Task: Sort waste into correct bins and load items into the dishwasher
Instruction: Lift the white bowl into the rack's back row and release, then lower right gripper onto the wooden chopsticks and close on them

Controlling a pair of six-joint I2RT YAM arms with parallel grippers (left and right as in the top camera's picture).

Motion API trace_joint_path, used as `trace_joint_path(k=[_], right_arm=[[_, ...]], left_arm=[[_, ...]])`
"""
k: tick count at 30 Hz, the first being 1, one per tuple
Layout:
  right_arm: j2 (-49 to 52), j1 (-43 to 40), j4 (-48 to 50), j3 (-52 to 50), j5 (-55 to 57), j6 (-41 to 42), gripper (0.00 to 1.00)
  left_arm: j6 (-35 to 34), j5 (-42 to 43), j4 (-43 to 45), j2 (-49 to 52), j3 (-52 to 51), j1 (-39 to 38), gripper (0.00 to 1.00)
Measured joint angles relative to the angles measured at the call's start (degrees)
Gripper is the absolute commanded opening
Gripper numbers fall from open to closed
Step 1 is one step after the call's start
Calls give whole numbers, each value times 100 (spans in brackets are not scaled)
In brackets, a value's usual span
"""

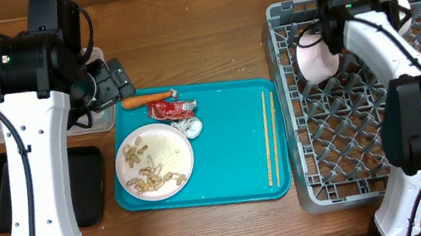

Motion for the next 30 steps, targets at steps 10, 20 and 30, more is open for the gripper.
trace_joint_path(k=[10, 20, 30], right_arm=[[33, 612, -278, -295, 164, -70, 69], [-306, 1141, -275, -302, -17, -90, 78], [-2188, 2100, -549, -273, -1788, -74, 100]], left_arm=[[0, 0, -2, 0, 0, 0, 100], [0, 0, 0, 0, 0, 0, 100], [0, -2, 0, 0, 0, 0, 100]])
